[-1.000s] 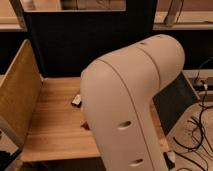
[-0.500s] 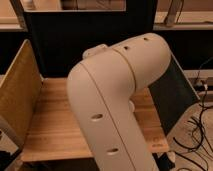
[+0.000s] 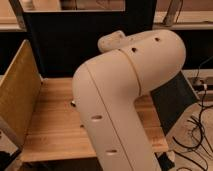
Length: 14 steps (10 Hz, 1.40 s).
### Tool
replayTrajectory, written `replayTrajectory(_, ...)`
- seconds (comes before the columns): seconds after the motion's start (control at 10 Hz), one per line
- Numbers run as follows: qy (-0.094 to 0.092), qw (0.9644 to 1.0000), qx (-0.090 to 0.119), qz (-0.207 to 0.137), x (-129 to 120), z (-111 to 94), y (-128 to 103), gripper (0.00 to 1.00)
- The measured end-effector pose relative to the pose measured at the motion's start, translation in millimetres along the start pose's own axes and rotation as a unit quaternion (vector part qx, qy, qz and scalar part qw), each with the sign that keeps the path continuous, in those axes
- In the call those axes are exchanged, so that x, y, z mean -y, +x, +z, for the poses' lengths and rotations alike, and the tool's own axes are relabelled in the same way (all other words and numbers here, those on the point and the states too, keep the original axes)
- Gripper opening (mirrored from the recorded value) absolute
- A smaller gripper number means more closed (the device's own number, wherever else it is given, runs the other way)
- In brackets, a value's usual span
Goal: Stand the bottle upright
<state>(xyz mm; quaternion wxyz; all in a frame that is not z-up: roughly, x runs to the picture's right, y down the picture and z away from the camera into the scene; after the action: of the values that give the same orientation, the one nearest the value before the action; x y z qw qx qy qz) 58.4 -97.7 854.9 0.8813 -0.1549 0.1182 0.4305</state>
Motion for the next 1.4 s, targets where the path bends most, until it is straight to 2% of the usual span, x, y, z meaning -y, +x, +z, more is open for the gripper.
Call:
replayTrajectory(0.3,-0.001,1.0000,-0.001,-0.003,-2.7,1.3,-0.2,0.79)
replayTrajectory(0.5,-0.012,0.9998,-0.009,-0.012,-26.9,23.1,-6.0,0.79)
replayTrajectory(0.6,-0.019,0.9996,-0.009,-0.016,-35.9,40.5,-10.6,0.79)
replayTrajectory(0.8,-0.025,0.9994,-0.004,-0.025,-34.1,66.1,-21.8,0.79)
replayTrajectory(1.0,-0.028,0.9992,0.003,-0.028,-27.4,81.8,-37.5,0.79)
replayTrajectory(1.2,-0.031,0.9991,0.015,-0.025,-20.4,88.6,-53.5,0.79)
replayTrajectory(1.4,-0.044,0.9985,0.019,-0.026,-26.5,101.2,-68.3,0.79)
